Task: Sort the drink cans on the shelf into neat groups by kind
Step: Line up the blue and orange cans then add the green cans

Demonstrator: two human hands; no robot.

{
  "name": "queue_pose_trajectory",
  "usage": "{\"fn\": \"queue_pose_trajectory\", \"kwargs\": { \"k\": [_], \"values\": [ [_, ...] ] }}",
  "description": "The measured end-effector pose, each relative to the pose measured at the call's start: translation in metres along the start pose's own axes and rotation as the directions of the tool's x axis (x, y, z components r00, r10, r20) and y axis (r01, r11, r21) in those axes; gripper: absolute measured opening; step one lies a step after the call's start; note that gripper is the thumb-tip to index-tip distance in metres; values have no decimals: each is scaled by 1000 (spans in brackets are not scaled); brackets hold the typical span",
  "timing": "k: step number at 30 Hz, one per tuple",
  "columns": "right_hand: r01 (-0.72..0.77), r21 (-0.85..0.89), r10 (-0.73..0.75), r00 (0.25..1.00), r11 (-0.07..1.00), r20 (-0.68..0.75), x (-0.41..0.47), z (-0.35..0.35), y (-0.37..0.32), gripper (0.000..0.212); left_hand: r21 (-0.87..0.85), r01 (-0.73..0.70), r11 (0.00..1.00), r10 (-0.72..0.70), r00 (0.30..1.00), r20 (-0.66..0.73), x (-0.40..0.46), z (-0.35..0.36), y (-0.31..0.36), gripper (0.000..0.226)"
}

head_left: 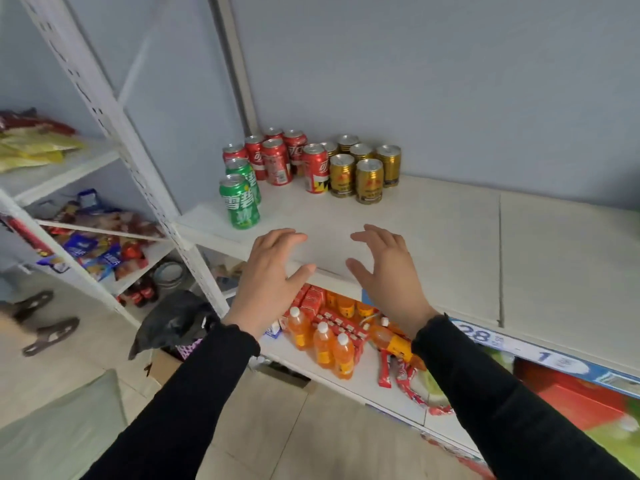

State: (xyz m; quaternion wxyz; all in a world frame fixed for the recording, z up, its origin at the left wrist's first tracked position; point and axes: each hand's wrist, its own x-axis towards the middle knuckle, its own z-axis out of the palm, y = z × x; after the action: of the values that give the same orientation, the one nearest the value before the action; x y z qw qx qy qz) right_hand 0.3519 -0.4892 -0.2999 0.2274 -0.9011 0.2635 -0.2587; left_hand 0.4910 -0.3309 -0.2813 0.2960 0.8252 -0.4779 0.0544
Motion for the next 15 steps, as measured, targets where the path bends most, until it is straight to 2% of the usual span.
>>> {"fn": "queue_pose_trajectory", "kwargs": {
  "k": [9, 15],
  "values": [
    [-28, 147, 15, 996, 989, 85, 64, 79, -61, 52, -114, 141, 983, -152, 984, -90, 33, -43, -106, 53],
    [-75, 278, 34, 988, 958, 148, 119, 135, -78, 66, -137, 199, 970, -215, 970, -113, 87, -48, -172, 42]
  ]
}}
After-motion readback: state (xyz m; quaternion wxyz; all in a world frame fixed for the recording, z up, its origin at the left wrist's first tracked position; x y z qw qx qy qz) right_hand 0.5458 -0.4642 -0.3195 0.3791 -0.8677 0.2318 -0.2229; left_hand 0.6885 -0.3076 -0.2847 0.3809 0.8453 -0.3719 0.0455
